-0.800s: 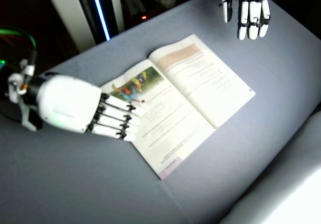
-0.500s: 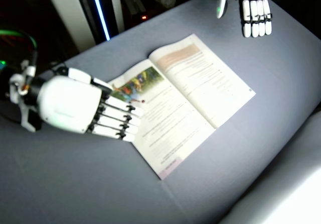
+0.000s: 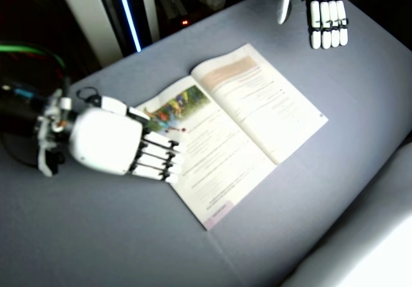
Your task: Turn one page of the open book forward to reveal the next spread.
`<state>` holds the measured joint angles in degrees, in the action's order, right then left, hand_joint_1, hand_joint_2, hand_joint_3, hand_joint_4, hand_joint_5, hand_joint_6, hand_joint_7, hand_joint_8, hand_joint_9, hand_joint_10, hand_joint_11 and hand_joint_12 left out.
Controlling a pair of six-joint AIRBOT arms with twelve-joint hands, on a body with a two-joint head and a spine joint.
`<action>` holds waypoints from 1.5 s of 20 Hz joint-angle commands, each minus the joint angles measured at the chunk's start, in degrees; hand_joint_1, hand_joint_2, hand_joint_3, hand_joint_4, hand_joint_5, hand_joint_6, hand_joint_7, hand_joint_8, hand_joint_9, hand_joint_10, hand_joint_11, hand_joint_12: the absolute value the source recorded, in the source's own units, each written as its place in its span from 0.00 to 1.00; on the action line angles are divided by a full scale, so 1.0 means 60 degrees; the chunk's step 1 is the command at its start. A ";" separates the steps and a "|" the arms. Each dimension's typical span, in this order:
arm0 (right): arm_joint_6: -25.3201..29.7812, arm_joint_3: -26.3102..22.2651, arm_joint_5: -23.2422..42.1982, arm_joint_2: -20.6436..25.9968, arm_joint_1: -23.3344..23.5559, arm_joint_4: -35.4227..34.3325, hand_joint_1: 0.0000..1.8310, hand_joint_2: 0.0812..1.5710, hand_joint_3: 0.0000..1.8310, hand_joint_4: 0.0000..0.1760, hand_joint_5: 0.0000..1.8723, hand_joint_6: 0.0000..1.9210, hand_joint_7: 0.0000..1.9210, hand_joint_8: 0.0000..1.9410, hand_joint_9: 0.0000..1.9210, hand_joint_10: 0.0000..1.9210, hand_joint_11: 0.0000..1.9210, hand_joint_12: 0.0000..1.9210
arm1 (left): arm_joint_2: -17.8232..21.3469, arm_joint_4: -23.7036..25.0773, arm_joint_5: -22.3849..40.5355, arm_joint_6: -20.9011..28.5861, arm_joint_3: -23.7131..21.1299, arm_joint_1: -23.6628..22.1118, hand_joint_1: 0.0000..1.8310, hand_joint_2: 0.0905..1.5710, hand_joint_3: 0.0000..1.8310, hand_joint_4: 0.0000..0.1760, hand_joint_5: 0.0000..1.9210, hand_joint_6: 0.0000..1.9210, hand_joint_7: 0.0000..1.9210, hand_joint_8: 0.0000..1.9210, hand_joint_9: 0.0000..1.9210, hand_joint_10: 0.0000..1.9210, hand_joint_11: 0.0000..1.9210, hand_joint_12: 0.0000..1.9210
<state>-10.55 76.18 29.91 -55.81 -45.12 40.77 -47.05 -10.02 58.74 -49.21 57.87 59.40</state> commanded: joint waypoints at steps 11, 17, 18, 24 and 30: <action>0.0233 0.0299 0.1003 -0.0930 0.1032 -0.0043 0.00 0.84 0.00 0.00 0.06 0.00 0.06 0.00 0.04 0.00 0.02 0.05 | -0.0040 -0.0015 0.1236 0.0144 0.0080 -0.0119 0.00 0.89 0.00 0.00 0.05 0.00 0.04 0.00 0.02 0.00 0.00 0.00; 0.0233 0.0491 0.2149 -0.1726 0.1352 -0.0754 0.00 0.84 0.00 0.00 0.03 0.00 0.04 0.00 0.04 0.00 0.02 0.04 | -0.0020 -0.0022 0.1329 0.0170 0.0113 -0.0178 0.00 0.89 0.00 0.00 0.05 0.00 0.04 0.00 0.02 0.00 0.00 0.00; 0.0233 0.0538 0.2314 -0.1898 0.1403 -0.0811 0.00 0.83 0.00 0.00 0.03 0.00 0.05 0.00 0.05 0.00 0.03 0.04 | 0.0006 -0.0020 0.1310 0.0170 0.0146 -0.0218 0.00 0.89 0.00 0.00 0.05 0.00 0.04 0.00 0.01 0.00 0.00 0.00; 0.0246 0.0729 0.2664 -0.3052 0.1626 -0.0432 0.00 0.90 0.00 0.00 0.10 0.01 0.10 0.00 0.10 0.00 0.06 0.06 | 0.0142 -0.0046 0.1482 0.0168 0.0322 -0.0619 0.00 0.83 0.00 0.00 0.04 0.00 0.03 0.00 0.01 0.00 0.00 0.00; 0.1261 0.0575 0.3501 -0.3809 0.2213 0.1126 0.00 0.87 0.00 0.00 0.15 0.01 0.14 0.01 0.14 0.01 0.08 0.06 | 0.0288 -0.0341 0.1543 0.0170 0.0464 -0.0641 0.00 0.85 0.00 0.00 0.05 0.01 0.04 0.00 0.02 0.01 0.00 0.00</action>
<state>-3.20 80.07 43.62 -78.72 -32.34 50.04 -45.80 -11.20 61.10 -48.31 60.34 56.05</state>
